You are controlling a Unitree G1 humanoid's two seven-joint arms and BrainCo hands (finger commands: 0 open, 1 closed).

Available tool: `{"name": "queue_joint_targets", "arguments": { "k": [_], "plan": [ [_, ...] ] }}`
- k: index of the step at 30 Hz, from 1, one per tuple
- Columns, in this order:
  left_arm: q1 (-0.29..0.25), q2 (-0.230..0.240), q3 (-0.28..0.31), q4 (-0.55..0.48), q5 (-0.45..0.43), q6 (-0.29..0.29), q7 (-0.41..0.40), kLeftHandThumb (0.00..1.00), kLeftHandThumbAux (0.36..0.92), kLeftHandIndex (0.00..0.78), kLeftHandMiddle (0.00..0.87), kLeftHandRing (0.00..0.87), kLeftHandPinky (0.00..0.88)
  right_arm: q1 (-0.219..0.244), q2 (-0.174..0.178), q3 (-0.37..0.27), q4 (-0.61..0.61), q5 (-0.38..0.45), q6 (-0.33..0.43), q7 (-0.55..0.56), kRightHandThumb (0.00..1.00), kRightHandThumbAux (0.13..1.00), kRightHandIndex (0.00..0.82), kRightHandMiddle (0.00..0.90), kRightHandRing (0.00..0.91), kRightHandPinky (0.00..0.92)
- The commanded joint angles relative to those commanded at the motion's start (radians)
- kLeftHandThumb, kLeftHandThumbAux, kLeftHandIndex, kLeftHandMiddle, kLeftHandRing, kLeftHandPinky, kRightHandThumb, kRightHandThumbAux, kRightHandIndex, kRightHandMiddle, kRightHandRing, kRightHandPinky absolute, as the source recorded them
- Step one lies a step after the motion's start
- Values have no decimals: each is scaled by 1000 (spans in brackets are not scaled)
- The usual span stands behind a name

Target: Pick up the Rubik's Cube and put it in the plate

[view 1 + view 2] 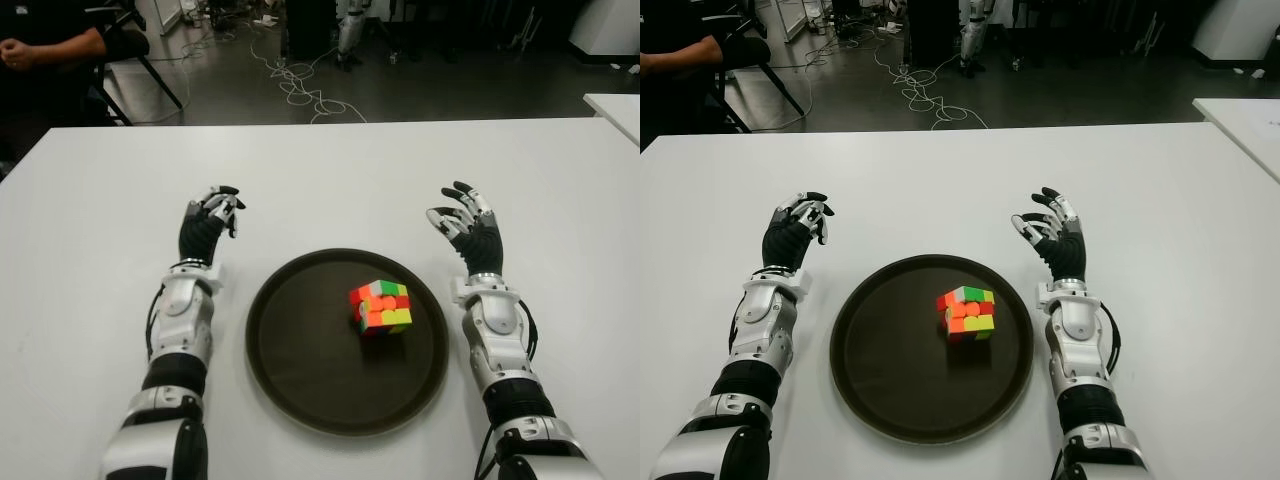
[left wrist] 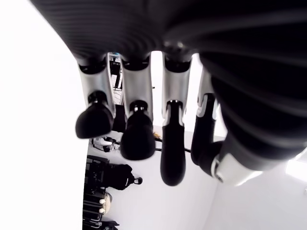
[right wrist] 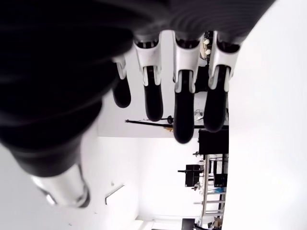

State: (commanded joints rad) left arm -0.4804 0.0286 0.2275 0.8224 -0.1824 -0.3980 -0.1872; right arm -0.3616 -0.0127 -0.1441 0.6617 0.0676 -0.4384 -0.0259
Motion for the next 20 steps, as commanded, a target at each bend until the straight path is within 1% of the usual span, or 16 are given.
{"name": "queue_joint_targets", "arguments": {
  "k": [6,11,13,14,17,20],
  "plan": [
    [1,6,-16,2,40,-10,41,849,658,429,573,722,751,-10,-7,-1,20,2,-2,5,147,733,176,281,335,368],
    [4,11,-29,0,67,-17,65,842,663,412,563,678,695,-18,-15,-2,41,-1,-7,6,140,726,147,261,308,343],
    [3,13,-33,2,71,-15,67,836,669,392,555,639,658,-22,-18,-2,49,-2,-10,7,148,728,141,251,292,324],
    [3,14,-34,3,72,-13,67,835,670,390,554,634,653,-23,-21,-2,55,-5,-13,6,150,728,140,250,289,321],
    [3,14,-37,4,69,-8,65,827,677,373,515,527,540,-26,-27,-1,67,-12,-22,2,153,717,140,240,268,293],
    [3,14,-38,4,68,-5,67,823,680,369,493,467,487,-29,-31,1,77,-17,-35,-2,156,713,141,235,258,279]
  ]
}}
